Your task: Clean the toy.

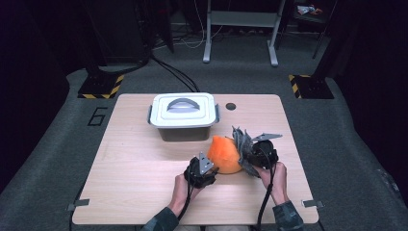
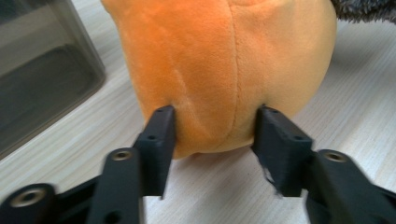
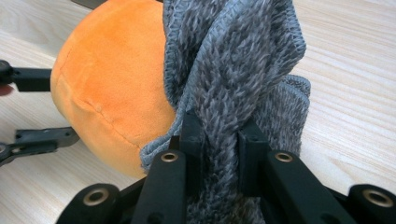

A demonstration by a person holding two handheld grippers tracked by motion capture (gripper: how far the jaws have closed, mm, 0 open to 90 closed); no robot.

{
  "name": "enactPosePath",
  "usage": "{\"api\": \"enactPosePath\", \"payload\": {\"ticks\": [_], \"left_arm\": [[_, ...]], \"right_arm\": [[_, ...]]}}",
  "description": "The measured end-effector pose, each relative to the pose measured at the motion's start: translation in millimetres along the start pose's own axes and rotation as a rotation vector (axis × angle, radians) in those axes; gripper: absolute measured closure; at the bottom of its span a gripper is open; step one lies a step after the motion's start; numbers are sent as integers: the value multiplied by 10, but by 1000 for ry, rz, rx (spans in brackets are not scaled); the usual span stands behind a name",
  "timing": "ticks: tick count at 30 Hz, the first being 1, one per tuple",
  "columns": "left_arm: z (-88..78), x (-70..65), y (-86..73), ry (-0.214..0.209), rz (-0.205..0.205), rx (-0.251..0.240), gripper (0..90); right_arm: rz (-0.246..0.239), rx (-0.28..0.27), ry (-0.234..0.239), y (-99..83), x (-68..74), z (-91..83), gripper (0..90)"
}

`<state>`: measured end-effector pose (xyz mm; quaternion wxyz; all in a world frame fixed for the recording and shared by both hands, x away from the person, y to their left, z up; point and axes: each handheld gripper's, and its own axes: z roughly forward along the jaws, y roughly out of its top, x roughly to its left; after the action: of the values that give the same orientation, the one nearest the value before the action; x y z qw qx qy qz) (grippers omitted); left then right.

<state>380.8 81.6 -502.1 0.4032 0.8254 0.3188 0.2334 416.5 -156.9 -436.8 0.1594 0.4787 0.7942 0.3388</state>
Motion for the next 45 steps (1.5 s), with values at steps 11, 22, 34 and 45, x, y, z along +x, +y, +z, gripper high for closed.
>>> {"api": "enactPosePath", "payload": {"ticks": [11,22,34,45], "left_arm": [[-29,13,17,-58,1,-19,831],[-167,-22,151,-171,-43,-43,842],[-112,17,73,-157,-46,-10,837],[-65,32,-30,-147,-55,-31,838]], "right_arm": [[25,-12,28,-25,-64,-79,759],[-23,-79,102,92,165,-389,758],[-105,-35,110,151,477,-73,755],[-98,-24,45,118,401,-26,767]]}}
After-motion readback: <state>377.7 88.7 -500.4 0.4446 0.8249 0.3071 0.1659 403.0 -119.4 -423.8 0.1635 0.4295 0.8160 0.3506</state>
